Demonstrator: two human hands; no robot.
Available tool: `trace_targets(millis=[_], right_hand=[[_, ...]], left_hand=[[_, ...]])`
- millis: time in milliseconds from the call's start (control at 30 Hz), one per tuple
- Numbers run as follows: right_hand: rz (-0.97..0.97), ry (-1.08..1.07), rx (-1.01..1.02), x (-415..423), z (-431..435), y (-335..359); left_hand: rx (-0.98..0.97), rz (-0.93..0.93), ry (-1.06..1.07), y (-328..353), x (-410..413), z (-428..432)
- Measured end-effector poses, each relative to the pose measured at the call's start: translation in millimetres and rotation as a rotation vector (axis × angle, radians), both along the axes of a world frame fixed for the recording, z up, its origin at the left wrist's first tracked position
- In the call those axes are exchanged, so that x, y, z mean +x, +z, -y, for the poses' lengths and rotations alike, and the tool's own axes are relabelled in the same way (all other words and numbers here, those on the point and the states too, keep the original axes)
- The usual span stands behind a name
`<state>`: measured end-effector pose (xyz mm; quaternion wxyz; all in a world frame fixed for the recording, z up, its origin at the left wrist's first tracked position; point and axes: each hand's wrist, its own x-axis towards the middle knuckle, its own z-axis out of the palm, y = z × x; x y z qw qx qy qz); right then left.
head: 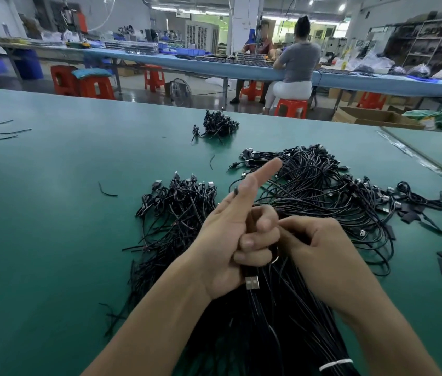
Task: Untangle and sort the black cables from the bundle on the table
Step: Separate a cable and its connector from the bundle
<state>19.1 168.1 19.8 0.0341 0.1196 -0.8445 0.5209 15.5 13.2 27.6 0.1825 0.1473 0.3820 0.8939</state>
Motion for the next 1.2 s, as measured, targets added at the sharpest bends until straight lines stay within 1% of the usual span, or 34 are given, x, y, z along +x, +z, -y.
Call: trace_targets(millis=[100, 167, 300, 367, 433, 500, 567, 600, 667, 700, 733, 833, 933, 1000, 1067, 1133, 1200], right_hand=[[0.015, 0.016, 0.040, 0, 1, -2], [0.021, 0.033, 0.056, 1, 1, -2], [0.027, 0.108, 0.164, 5, 4, -1], [0.025, 0.136, 0.234, 7, 6, -1], [0.056, 0.178, 0.295, 10, 6, 1], [0.075, 0.223, 0.352, 13, 4, 6], [0.030, 0.244, 0.403, 15, 1, 12], [-0.004, 0.249, 0.403, 16, -1, 16], [-0.081, 0.249, 0.335, 18, -4, 23], [-0.120, 0.243, 0.275, 18, -6, 26], [-0.160, 0.237, 0.214, 17, -7, 28], [-0.245, 0.216, 0.052, 15, -9, 29], [-0.364, 0.104, -0.095, 9, -13, 27], [-0.347, 0.038, -0.215, 6, -14, 24], [-0.278, 0.021, -0.300, 2, -15, 19], [-0.170, 0.009, -0.294, 1, -16, 15], [-0.069, 0.023, -0.198, 1, -15, 10]], left_hand=[[-0.060, -0.004, 0.041, 2, -1, -1], [-0.046, 0.023, 0.036, 4, -2, 0], [0.007, 0.032, 0.009, 5, -5, 3], [0.003, 0.058, 0.088, 1, -9, 2], [0.010, 0.084, 0.214, -5, -13, 0], [-0.020, 0.073, 0.320, -11, -16, -1], [-0.130, 0.027, 0.385, -16, -18, -1], [-0.237, -0.014, 0.415, -18, -18, 0], [-0.529, -0.130, 0.435, -17, -14, 0], [-0.641, -0.189, 0.390, -15, -10, 0], [-0.704, -0.229, 0.306, -14, -6, -2], [-0.732, -0.233, 0.055, -7, 5, -4], [-0.767, -0.197, -0.076, -4, 7, -3], [-0.705, -0.142, -0.189, -2, 9, -6], [-0.527, -0.091, -0.278, 0, 9, -8], [-0.320, -0.056, -0.321, 3, 7, -5], [-0.134, -0.038, -0.312, 7, 3, 0]])
